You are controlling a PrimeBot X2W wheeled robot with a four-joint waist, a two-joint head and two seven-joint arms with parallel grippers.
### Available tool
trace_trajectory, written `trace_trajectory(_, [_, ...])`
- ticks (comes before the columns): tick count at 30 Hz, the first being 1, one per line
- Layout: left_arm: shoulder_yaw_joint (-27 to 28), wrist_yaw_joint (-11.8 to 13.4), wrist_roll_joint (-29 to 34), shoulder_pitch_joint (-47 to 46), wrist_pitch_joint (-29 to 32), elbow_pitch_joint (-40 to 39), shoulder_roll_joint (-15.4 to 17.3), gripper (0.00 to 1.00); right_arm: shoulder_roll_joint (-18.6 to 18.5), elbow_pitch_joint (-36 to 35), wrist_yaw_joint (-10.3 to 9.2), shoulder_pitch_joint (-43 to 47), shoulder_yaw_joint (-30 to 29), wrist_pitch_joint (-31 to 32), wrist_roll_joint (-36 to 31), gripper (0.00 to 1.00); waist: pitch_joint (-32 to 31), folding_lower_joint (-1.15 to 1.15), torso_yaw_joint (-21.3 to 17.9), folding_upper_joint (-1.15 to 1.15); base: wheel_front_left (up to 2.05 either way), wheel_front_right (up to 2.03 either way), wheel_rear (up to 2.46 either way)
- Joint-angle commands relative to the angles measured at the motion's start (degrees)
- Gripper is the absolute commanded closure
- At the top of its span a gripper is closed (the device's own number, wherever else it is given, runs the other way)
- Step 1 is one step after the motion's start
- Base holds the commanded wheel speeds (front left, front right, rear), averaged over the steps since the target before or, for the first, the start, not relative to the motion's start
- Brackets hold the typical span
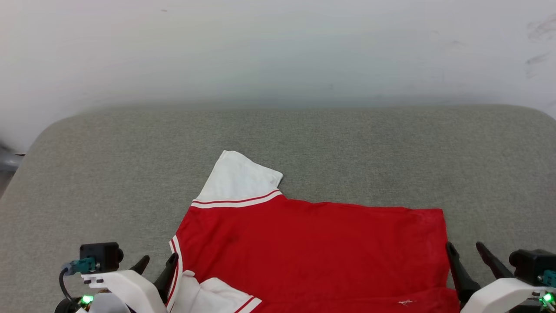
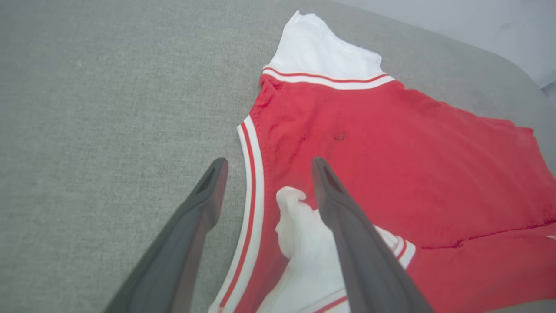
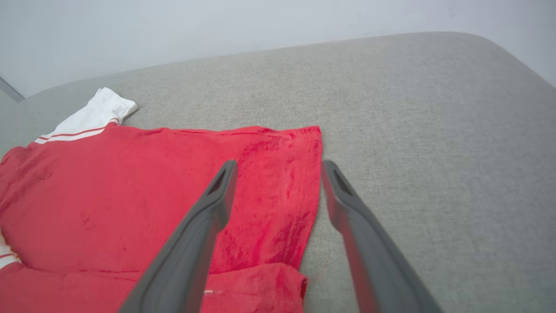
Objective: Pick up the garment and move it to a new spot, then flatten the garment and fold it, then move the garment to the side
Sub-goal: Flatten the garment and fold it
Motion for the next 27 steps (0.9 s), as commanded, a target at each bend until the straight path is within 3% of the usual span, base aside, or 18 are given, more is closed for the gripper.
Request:
trace_trajectory(1, [0.1,-0.2,0.0,-0.6,-0.5,0.0,-0.5,0.0,0.5,-0.3,-0.05,-0.7,-0.1,-0.8,-0.4,0.0,0.2,0.0,-0.3,0.0,0.0,0.0,0.0])
trace_trajectory(5, [1.0,-0.3,2.1,-3.9,-3.8,0.1,-0.4,0.0,1.5,-2.2,-0.05,-3.1,-1.0,-5.2,-3.3,0.0,2.0,0.0,-1.7,0.0,0.0,0.0,0.0])
trace_trajectory(16, [1.8,-3.5,4.3,-19.6,-6.1,5.3,-1.0,0.0,3.2,-9.3,-0.05,-9.3,0.7,-7.9,-6.4,0.0,13.2,0.0,-5.6,0.0,0.0,0.0,0.0])
trace_trajectory(19, [0.8,-5.6,4.1,-24.9,-3.6,8.3,-0.7,0.0,3.6,-10.7,-0.05,-10.9,1.8,-8.0,-6.6,0.0,16.2,0.0,-6.8,0.0,0.0,0.0,0.0])
trace_trajectory(23, [-0.6,-9.4,1.6,-32.0,4.1,12.8,0.3,0.0,3.9,-10.8,-0.05,-12.5,3.0,-8.2,-6.1,0.0,19.0,0.0,-8.4,0.0,0.0,0.0,0.0])
trace_trajectory(27, [-1.5,-11.3,-0.1,-38.2,12.0,17.7,1.6,0.0,4.3,-9.9,-0.05,-13.6,4.0,-8.7,-5.2,0.0,21.1,0.0,-10.1,0.0,0.0,0.0,0.0])
